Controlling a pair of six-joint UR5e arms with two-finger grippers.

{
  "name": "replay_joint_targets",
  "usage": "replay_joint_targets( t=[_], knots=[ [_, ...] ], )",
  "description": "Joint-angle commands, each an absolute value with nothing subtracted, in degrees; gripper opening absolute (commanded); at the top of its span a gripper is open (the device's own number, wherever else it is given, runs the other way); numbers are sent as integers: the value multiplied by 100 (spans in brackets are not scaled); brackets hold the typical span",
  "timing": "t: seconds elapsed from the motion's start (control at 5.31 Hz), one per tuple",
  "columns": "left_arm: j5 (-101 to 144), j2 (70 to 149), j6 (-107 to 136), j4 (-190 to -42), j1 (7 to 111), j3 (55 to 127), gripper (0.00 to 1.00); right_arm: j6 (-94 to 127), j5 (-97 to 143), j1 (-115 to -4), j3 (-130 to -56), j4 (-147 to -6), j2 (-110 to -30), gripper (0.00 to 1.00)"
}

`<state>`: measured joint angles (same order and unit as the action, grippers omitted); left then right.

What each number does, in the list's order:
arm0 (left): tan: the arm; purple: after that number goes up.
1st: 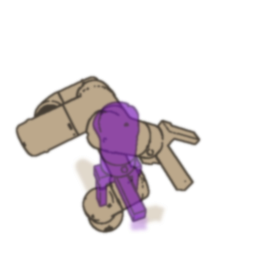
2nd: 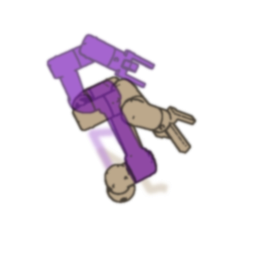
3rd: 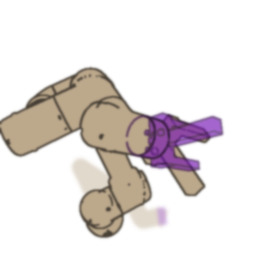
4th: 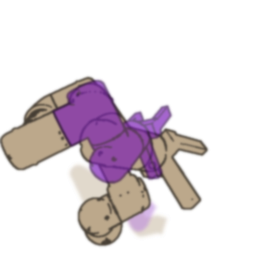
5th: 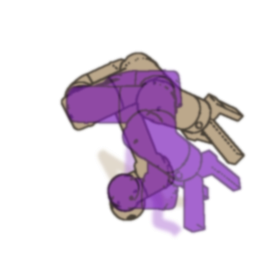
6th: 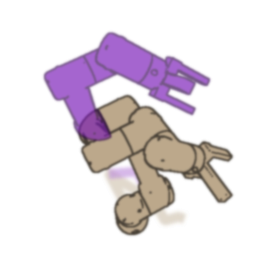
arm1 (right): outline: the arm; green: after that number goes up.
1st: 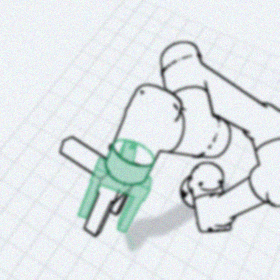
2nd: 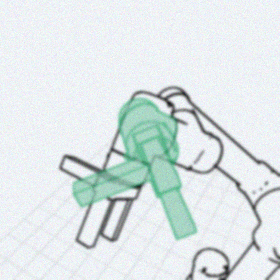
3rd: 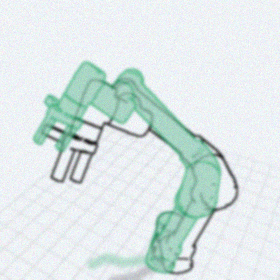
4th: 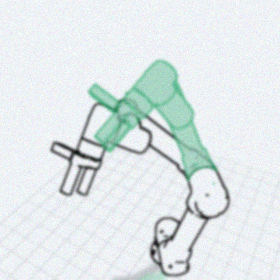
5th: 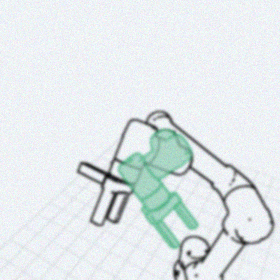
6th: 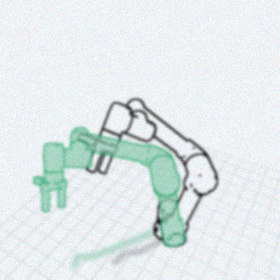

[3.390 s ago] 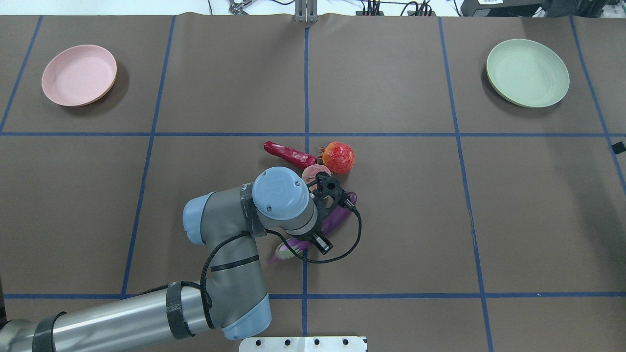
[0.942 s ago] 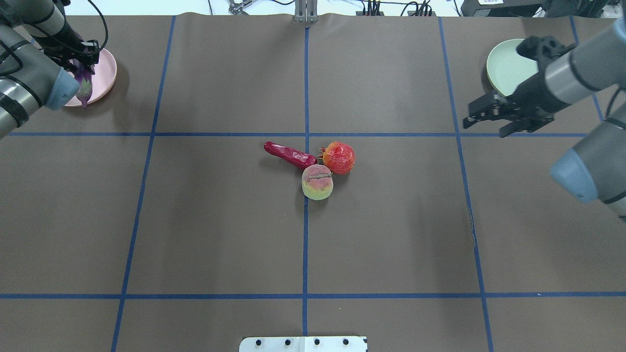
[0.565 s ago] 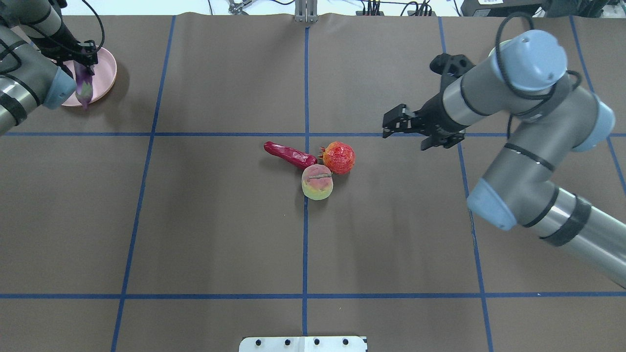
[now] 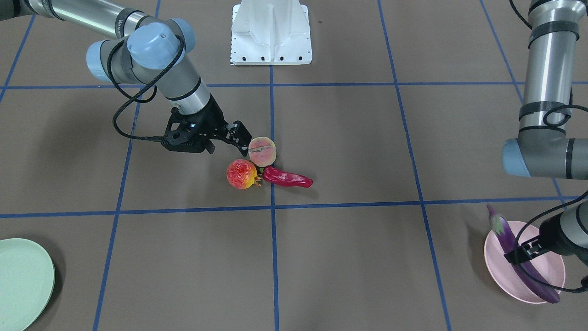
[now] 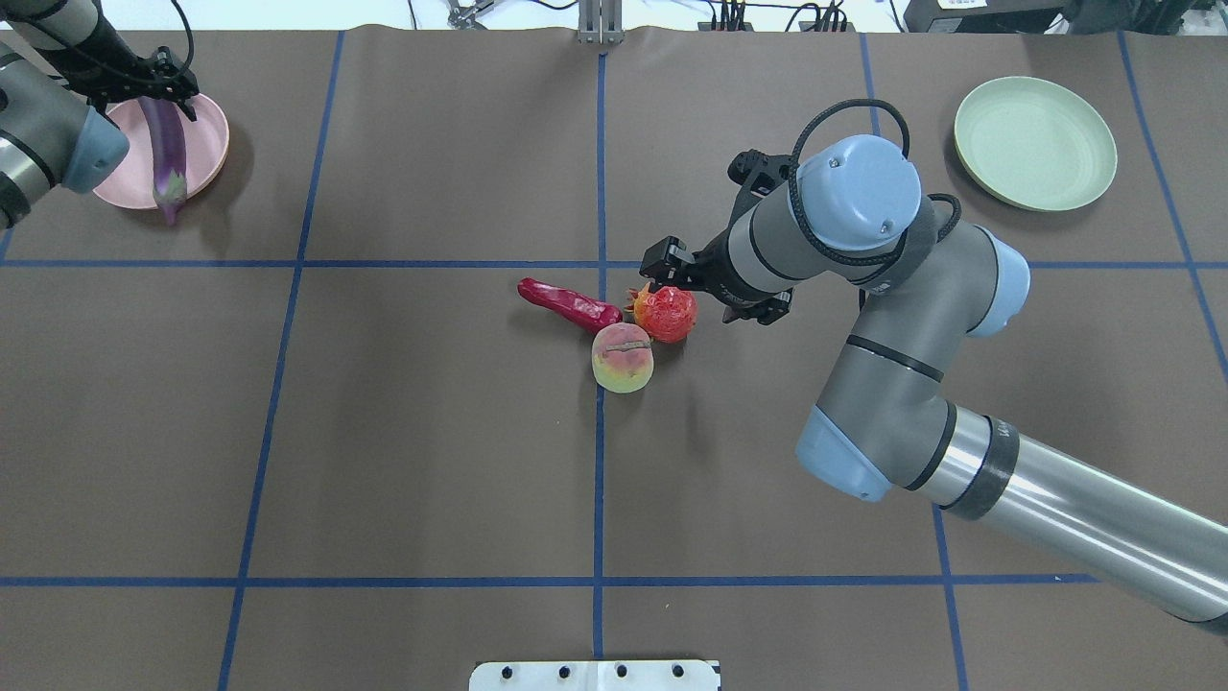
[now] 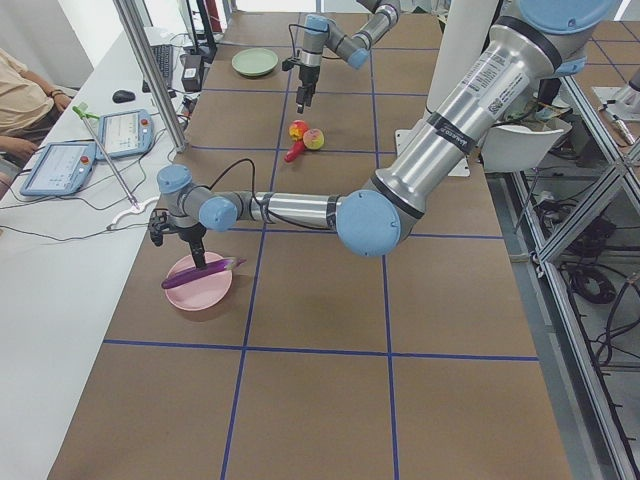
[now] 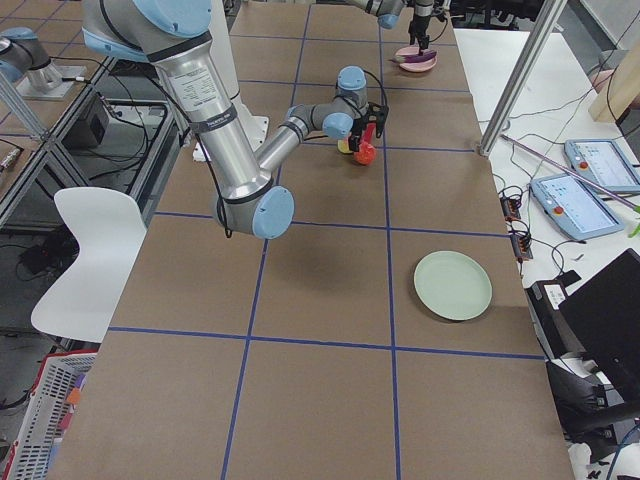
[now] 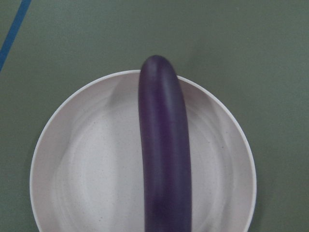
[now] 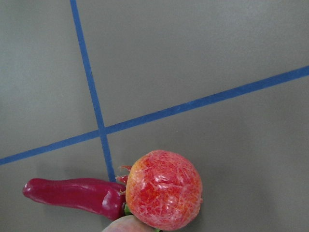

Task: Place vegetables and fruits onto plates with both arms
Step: 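Grasp the red pomegranate with right gripper while left gripper releases eggplant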

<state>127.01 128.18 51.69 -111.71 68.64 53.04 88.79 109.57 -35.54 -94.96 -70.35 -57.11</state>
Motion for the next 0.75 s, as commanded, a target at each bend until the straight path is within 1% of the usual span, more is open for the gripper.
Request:
replay_joint_targets(
  t=[0.0,0.38,0.56],
  knots=[
    [12727,12727,5185,-11180,6873,5544,100,9724,10618,-3445,-9065,-7040,-5486,100],
    [12727,12683,5290,-11171,6864,5694,100,9957,10416,-3367,-8615,-7023,-5186,100],
    [12727,12683,5300,-11171,6864,5713,100,9958,10415,-3366,-8535,-7022,-5159,100]
  ],
)
